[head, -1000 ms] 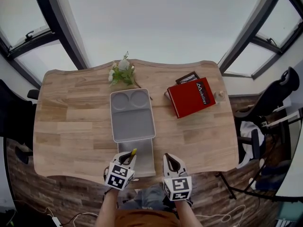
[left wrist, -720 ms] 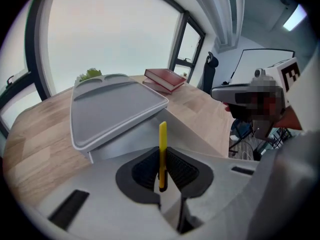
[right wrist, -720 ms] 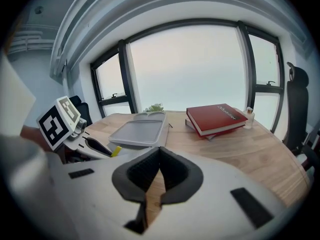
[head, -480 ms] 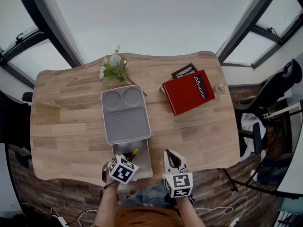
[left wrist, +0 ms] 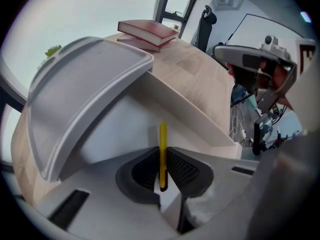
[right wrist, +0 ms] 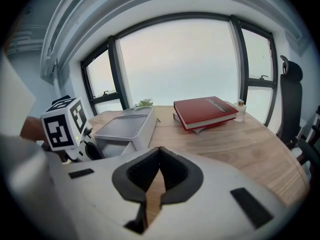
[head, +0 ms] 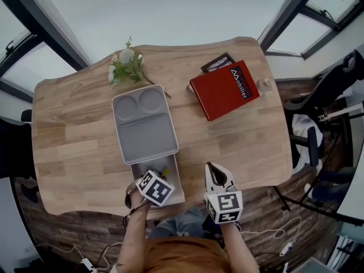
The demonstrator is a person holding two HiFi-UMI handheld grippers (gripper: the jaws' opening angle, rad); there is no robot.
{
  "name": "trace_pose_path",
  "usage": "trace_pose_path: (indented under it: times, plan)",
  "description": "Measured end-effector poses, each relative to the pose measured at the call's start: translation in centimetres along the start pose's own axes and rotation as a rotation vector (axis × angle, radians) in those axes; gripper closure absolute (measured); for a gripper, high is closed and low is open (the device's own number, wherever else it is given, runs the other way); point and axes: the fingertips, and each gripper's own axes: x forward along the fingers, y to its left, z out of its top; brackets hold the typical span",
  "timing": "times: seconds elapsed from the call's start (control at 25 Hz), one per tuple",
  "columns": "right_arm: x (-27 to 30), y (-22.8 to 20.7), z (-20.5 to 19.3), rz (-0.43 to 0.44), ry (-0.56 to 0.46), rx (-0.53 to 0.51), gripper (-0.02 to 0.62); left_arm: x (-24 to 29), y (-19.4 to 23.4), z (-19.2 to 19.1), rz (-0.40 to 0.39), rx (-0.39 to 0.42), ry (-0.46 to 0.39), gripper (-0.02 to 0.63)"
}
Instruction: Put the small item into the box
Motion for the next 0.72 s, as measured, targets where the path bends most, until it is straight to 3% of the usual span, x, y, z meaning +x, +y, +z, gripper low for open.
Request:
trace_pose_path:
  times: [0.52, 0.72]
  plan:
    - [-1.5, -2.5, -0.8, -0.042, 0.015, 0.023, 0.592, 0.0, -0.4, -0.1, -0.025, -0.001, -0.004, 0.540]
    - [-2.1, -2.7, -0.4, -0.041, -0.003, 0.030, 0.592, -0.6, -0.9, 0.2, -0.091, -0.055, -0.072, 0.516]
